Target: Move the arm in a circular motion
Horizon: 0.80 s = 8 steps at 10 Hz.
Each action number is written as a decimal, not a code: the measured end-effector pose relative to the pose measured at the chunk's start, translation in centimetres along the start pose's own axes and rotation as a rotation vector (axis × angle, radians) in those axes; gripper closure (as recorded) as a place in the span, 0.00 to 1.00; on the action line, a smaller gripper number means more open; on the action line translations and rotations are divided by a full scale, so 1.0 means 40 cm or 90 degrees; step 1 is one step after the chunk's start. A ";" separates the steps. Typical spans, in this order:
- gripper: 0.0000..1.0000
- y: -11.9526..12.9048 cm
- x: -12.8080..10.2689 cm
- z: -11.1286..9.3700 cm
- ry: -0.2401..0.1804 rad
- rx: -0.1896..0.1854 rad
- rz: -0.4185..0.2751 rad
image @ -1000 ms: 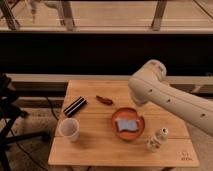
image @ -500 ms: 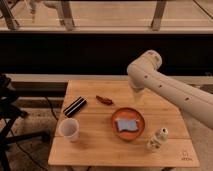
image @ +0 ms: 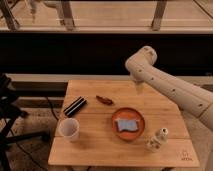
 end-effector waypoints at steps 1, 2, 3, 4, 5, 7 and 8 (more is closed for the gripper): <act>0.20 0.002 0.034 0.015 0.009 -0.010 0.017; 0.20 0.012 0.102 0.039 0.019 -0.031 0.047; 0.20 0.025 0.158 0.054 0.024 -0.047 0.071; 0.20 0.039 0.207 0.065 0.028 -0.062 0.092; 0.20 0.065 0.276 0.081 0.029 -0.084 0.123; 0.20 0.137 0.364 0.103 0.019 -0.125 0.173; 0.20 0.175 0.387 0.103 0.012 -0.135 0.186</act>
